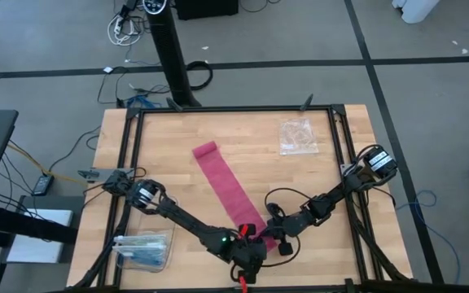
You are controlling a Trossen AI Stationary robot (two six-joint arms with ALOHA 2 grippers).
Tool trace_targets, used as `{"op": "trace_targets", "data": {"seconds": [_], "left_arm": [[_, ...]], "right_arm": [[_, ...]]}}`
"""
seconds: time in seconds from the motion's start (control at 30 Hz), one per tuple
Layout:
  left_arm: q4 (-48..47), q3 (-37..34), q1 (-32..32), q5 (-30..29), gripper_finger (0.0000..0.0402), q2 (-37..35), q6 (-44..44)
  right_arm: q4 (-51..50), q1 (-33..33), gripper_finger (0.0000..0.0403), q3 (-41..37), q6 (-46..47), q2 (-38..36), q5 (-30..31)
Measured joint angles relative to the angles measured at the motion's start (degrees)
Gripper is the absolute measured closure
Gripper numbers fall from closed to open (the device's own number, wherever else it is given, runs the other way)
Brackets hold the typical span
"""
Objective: Roll bandage
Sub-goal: Roll the pink bandage
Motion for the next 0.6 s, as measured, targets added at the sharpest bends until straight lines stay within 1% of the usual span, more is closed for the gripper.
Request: {"op": "trace_targets", "data": {"seconds": [0.17,0.37,0.47,0.6], "left_arm": [[-2.5,0.0,0.2,0.1,0.0275,0.0,0.0],[-1.6,0.0,0.2,0.8,0.0277,0.0,0.0],[-1.5,0.0,0.2,0.8,0.0287,0.0,0.0],[-1.1,0.0,0.2,0.8,0.0313,0.0,0.0]], "right_arm": [[0.0,0.0,0.0403,0.0,-0.1,0.0,0.0],[0.0,0.0,0.0403,0.0,-0.1,0.0,0.0],[0.0,0.0,0.0403,0.0,-0.1,0.0,0.0],[0.0,0.0,0.0403,0.0,-0.1,0.0,0.0]]}}
